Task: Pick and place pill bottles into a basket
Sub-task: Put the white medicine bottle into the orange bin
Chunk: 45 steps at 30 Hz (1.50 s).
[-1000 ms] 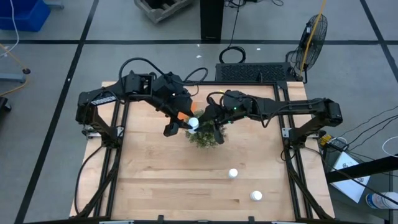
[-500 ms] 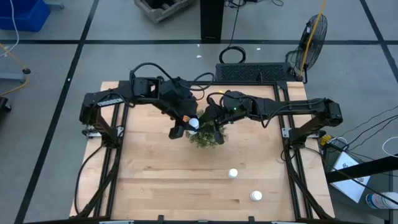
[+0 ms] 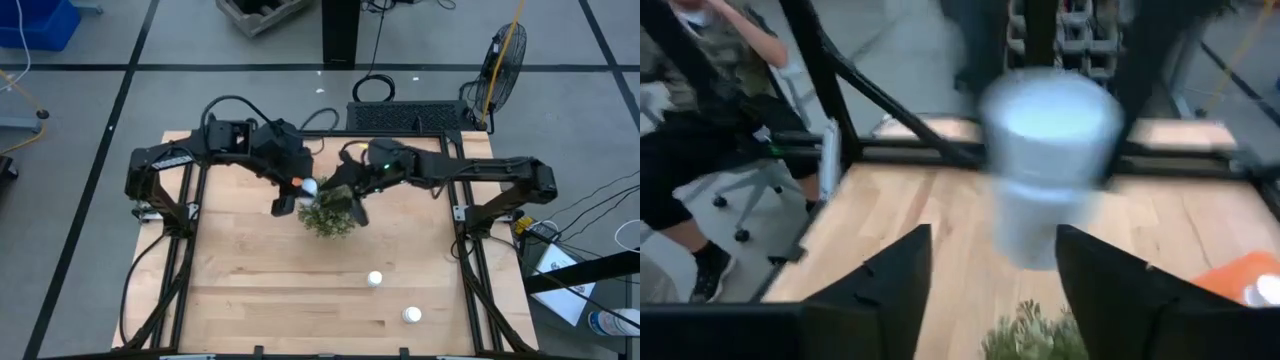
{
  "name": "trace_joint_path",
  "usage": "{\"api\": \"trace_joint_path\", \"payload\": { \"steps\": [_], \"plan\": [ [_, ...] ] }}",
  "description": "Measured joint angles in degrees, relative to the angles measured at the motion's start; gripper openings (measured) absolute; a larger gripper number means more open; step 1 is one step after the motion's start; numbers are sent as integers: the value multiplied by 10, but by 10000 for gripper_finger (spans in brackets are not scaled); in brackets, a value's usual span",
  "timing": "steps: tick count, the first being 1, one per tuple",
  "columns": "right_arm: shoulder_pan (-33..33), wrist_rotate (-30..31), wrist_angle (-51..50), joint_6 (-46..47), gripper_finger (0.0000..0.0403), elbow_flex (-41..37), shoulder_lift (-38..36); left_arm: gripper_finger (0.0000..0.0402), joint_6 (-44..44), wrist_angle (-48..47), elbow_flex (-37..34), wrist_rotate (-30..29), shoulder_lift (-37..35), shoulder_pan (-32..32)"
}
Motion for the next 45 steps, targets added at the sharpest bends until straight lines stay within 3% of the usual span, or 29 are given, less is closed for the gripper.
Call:
{"api": "trace_joint_path", "payload": {
  "steps": [3,7,12,19,27,45],
  "plan": [
    [-17,-2,-32,-12,235,0,-33,160,7,-17,0,-31,-3,18],
    [-33,38,-97,-30,254,0,-75,160,35,-44,-2,-73,-3,56],
    [-35,42,-158,-21,255,0,-106,160,64,-21,-51,-73,-2,120],
    [-16,41,-187,10,240,0,-134,160,84,89,-174,-40,-2,201],
    [-3,43,-204,12,228,0,-162,160,102,233,-307,20,-3,253],
    [-3,59,-246,16,226,0,-183,160,71,459,-543,39,-40,294]
  ]
}}
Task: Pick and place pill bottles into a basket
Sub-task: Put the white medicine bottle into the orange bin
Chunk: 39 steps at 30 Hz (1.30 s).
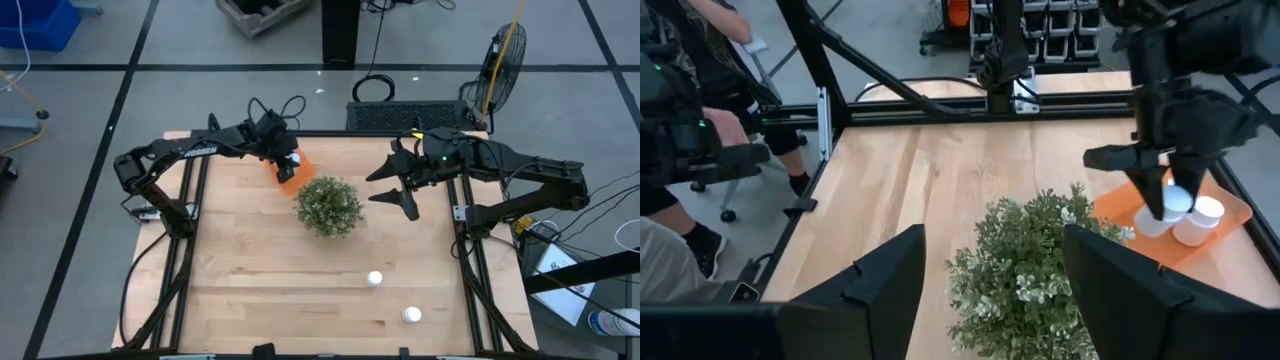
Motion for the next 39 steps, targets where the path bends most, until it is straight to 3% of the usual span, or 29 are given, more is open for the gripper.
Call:
{"api": "trace_joint_path", "payload": {
  "steps": [10,16,39],
  "plan": [
    [0,0,0,8,222,0,0,160,-48,193,-105,-7,-5,2],
    [0,0,1,9,221,0,0,160,-59,257,-150,-17,-5,14],
    [0,0,31,35,215,0,0,160,-42,316,-167,-14,31,30]
  ]
}}
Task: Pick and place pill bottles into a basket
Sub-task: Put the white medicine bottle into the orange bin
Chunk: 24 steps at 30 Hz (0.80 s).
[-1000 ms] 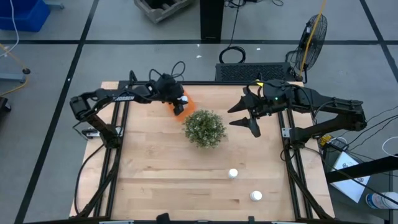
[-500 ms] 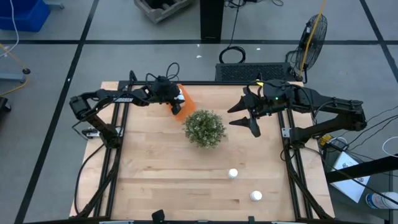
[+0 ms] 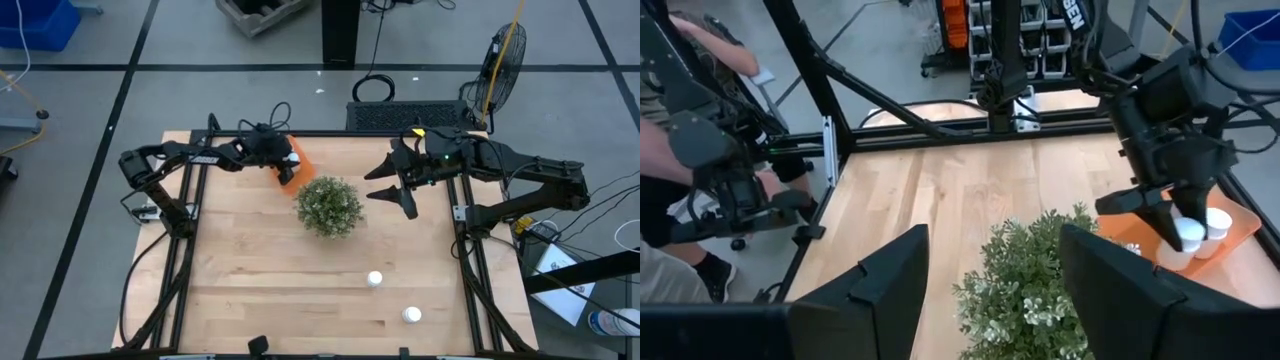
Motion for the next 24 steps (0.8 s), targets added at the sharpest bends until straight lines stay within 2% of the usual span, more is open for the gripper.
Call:
{"api": "trace_joint_path", "payload": {
  "steps": [8,10,13,16,20,24],
  "plan": [
    [0,-1,6,2,215,0,0,160,8,7,1,8,23,6],
    [0,-1,5,4,215,0,0,181,7,7,1,6,25,6],
    [0,-2,5,4,215,0,0,234,4,2,2,-3,26,5],
    [0,-2,5,3,215,0,0,262,1,-5,9,-4,15,6],
    [0,-2,4,0,215,0,0,262,8,-9,27,-13,-12,-1],
    [0,-2,4,-13,215,0,0,242,13,-81,64,-11,-40,-11]
  ]
}}
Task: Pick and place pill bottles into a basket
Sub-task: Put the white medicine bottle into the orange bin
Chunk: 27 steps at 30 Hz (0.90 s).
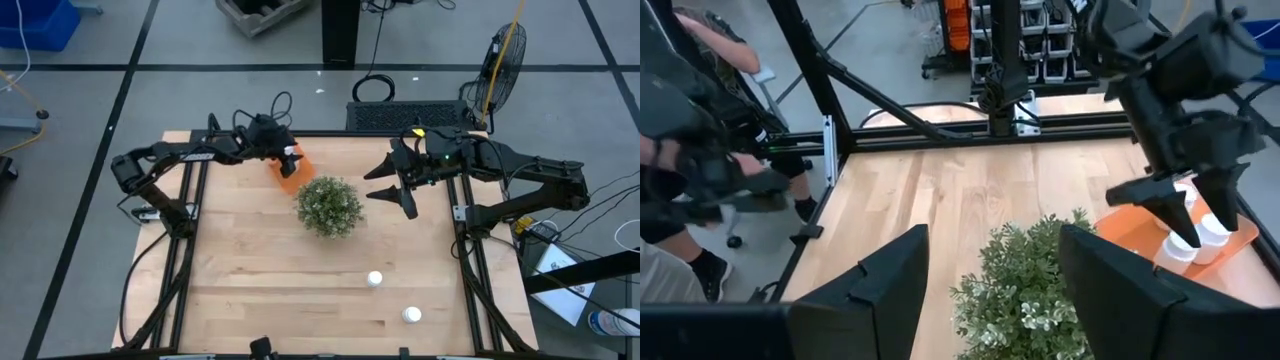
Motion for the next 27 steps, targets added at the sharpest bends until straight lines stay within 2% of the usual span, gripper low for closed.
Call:
{"api": "trace_joint_path", "payload": {
  "steps": [6,12,18,24,27],
  "plan": [
    [-1,24,-6,-22,215,0,0,214,21,-129,66,27,-74,-39],
    [-1,67,-81,-15,213,0,0,194,44,-257,128,32,-163,-112],
    [16,43,-137,40,212,0,0,187,-15,-376,188,32,-223,-219],
    [54,42,-271,47,212,-11,-5,186,-89,-362,207,27,-256,-340],
    [63,19,-296,47,212,-59,-22,186,-122,-349,207,-17,-256,-399]
  ]
}}
